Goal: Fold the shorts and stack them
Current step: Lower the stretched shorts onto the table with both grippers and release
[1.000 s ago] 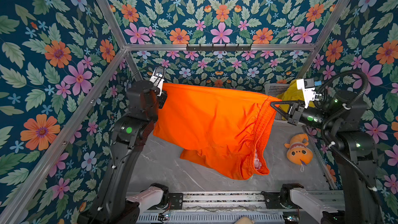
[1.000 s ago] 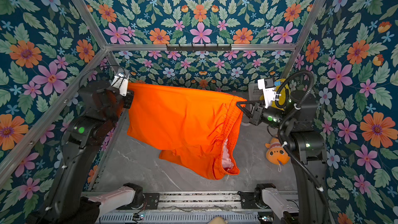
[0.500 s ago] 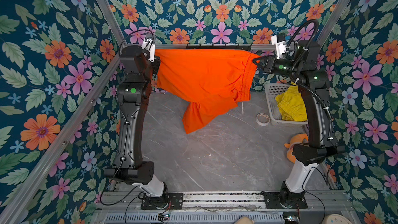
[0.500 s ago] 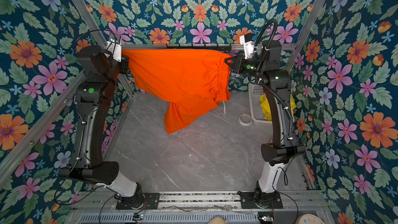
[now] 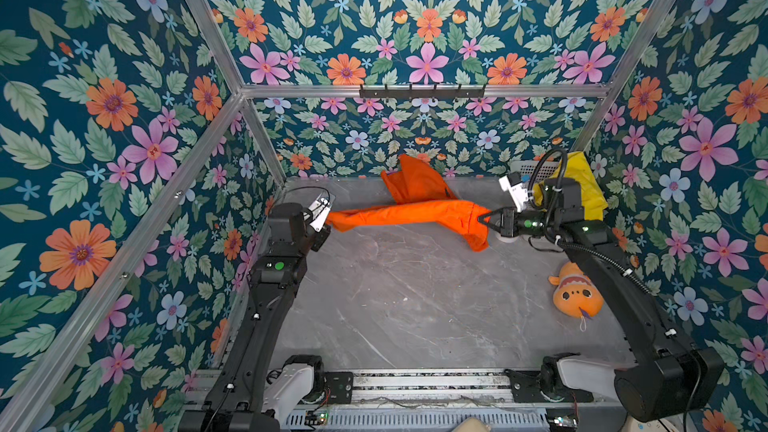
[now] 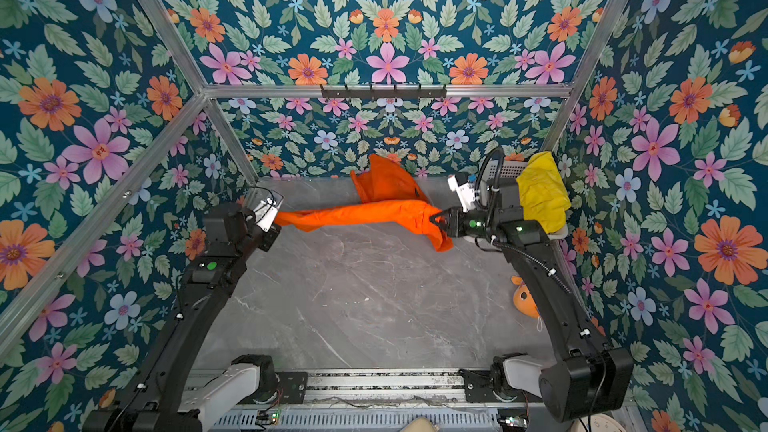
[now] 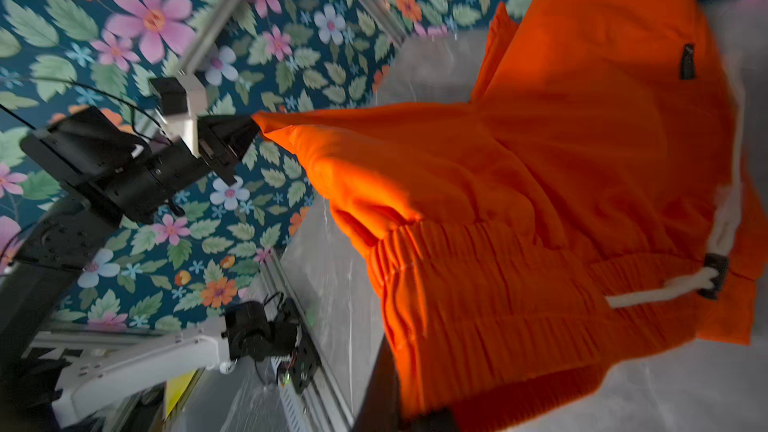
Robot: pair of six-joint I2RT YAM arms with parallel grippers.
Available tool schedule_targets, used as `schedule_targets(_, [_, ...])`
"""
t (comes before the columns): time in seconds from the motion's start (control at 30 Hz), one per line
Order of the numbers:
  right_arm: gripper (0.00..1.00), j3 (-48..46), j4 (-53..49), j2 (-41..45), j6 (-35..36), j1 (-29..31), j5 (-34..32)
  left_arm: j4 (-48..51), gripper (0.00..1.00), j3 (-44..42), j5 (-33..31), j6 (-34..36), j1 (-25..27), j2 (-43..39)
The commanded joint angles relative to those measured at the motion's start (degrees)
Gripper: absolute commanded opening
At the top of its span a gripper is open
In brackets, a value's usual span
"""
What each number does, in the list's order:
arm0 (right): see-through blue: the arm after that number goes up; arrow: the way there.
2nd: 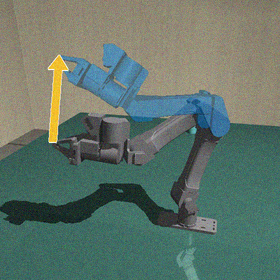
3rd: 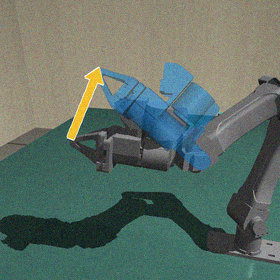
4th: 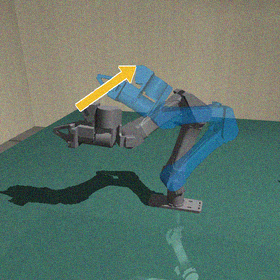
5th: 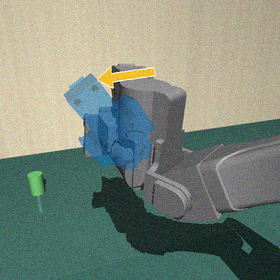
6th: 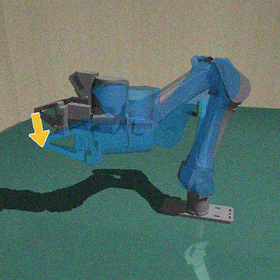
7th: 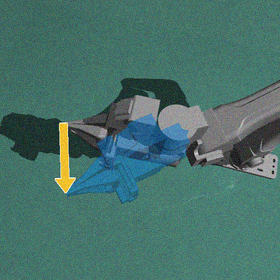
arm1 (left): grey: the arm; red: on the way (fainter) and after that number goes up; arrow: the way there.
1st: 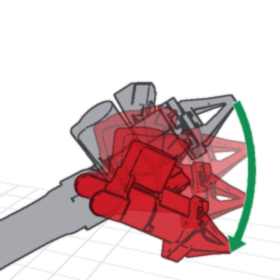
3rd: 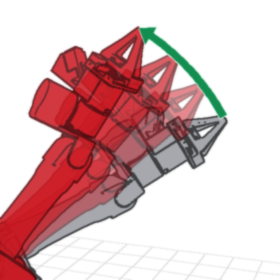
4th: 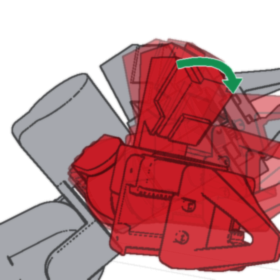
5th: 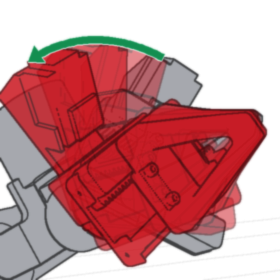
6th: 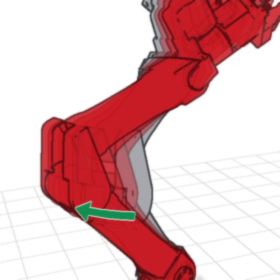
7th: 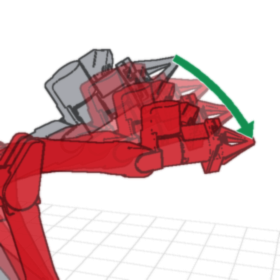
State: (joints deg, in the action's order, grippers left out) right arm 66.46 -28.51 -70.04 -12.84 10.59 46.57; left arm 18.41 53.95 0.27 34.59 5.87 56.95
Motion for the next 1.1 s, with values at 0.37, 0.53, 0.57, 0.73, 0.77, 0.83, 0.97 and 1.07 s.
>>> schedule_targets(0.37, [0.0,-32.1,5.4,19.4,-18.3,11.7,-5.4,24.0,0.0,-1.0,-19.3,11.1,5.0,-0.9])
schedule_targets(0.53, [0.0,-36.4,6.9,24.8,-20.8,17.7,-9.8,23.8,0.0,-0.9,-23.2,10.0,4.9,1.1])
schedule_targets(0.57, [0.0,-36.5,6.1,24.5,-21.2,18.7,-9.7,24.7,0.0,-0.7,-23.0,9.2,4.9,2.0])
schedule_targets(0.73, [0.0,-38.0,3.8,24.1,-24.9,25.1,-10.6,27.0,0.01,-1.6,-24.4,7.8,4.9,3.9])
schedule_targets(0.77, [0.0,-38.4,4.3,24.2,-26.3,26.0,-10.4,27.4,0.05,-1.7,-23.8,7.2,4.9,3.9])
schedule_targets(0.83, [0.15,-37.9,3.5,24.4,-28.8,26.2,-9.6,28.8,0.3,-1.1,-22.5,5.8,4.9,3.9])
schedule_targets(0.97, [0.43,-33.7,-4.8,28.4,-32.6,25.3,-14.2,31.5,0.64,2.9,-16.2,2.5,5.0,2.0])
schedule_targets(1.07, [0.58,-32.4,-11.3,32.0,-37.0,19.0,-15.5,33.0,0.66,6.6,-11.7,0.6,5.0,1.3])
